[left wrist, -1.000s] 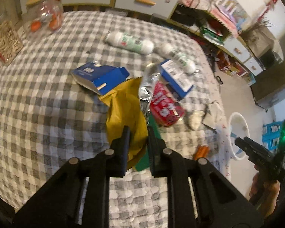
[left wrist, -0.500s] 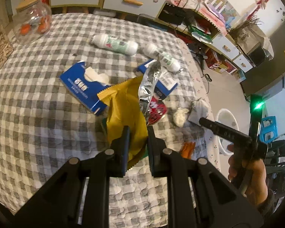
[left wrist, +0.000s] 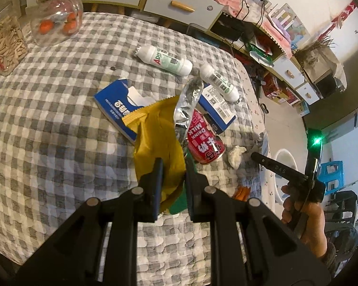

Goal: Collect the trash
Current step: 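Grasp the white paper sheet with the right tool while the left tool lifts the yellow bag, then carry the white paper over the bucket and open the right tool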

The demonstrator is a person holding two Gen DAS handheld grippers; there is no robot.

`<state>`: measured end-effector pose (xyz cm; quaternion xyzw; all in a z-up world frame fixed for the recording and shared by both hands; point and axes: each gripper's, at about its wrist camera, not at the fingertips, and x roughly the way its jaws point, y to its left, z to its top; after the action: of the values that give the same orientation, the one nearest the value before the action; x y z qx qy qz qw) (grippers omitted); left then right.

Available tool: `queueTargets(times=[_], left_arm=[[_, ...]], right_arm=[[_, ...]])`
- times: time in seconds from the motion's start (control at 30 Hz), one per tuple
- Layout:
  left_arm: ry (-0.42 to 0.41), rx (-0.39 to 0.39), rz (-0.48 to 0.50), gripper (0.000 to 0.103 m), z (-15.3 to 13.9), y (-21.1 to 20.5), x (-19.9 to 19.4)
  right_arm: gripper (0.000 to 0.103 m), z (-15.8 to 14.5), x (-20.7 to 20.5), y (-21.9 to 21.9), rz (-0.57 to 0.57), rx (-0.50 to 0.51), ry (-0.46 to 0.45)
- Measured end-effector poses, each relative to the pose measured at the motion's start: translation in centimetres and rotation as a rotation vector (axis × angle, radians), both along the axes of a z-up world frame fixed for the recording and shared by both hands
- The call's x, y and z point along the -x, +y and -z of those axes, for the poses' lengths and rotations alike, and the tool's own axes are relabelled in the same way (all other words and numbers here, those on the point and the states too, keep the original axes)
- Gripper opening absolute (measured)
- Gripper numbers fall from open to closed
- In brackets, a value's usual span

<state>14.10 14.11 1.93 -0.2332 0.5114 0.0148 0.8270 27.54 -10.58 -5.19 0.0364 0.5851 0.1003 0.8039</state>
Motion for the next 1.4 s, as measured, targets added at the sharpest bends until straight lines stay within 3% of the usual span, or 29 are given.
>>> queueTargets(times=[0.3, 0.6, 1.07, 1.4], left_arm=[[-0.014, -0.006, 0.067, 0.019, -0.4, -3.0, -1.0], [-0.026, -0.028, 0.163, 0.019, -0.4, -8.2, -2.8], [-0.035, -0.002, 0.292, 0.019, 0.6, -16.9, -5.7], [-0.034, 0.006, 0.364, 0.019, 2.0, -22.1, -7.5]], right_arm=[[0.035, -3.5, 1.5, -2.2, -0.01, -0.048, -0.065], [0.035, -5.4, 2.7, -7.3, 0.048, -0.059, -0.087], [0.035, -5.7, 4.2, -17.8, 0.208, -0.048, -0.078], [0.035, -5.5, 4.9, -22.0, 0.261, -0.04, -0.071]])
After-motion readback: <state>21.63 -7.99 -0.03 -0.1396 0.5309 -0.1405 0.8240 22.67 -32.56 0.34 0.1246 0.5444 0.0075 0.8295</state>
